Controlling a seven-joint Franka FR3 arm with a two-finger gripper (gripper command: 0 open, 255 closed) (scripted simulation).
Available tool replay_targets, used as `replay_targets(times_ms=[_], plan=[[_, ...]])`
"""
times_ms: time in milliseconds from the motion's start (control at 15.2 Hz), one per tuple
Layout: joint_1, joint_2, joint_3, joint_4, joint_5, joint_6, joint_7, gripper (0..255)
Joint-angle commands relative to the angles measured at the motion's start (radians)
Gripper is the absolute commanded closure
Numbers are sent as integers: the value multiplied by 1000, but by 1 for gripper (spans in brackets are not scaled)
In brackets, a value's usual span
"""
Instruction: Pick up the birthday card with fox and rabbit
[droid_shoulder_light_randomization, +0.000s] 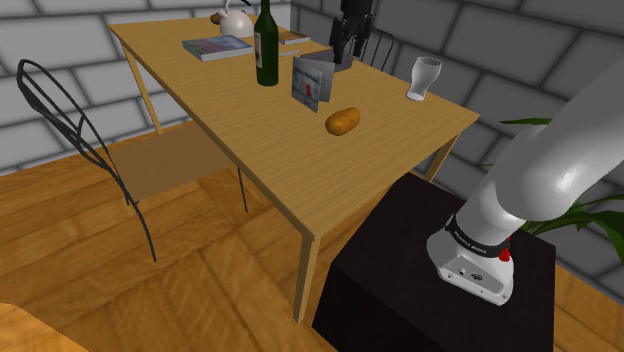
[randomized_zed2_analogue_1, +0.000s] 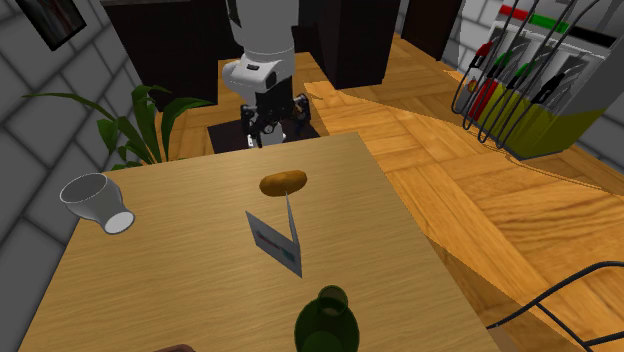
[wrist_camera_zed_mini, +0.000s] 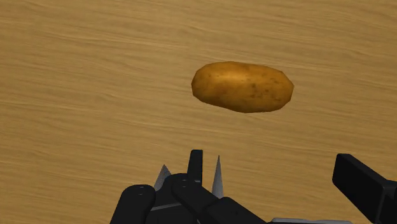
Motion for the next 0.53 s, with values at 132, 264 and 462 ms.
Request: replay_targets(times_ms=[132, 264, 462], plan=[[-7, 156, -16, 141, 19, 16, -32, 0], [-12, 237, -21, 220, 31, 18, -47, 0], [-23, 361, -27, 352, 51, 10, -68, 0]])
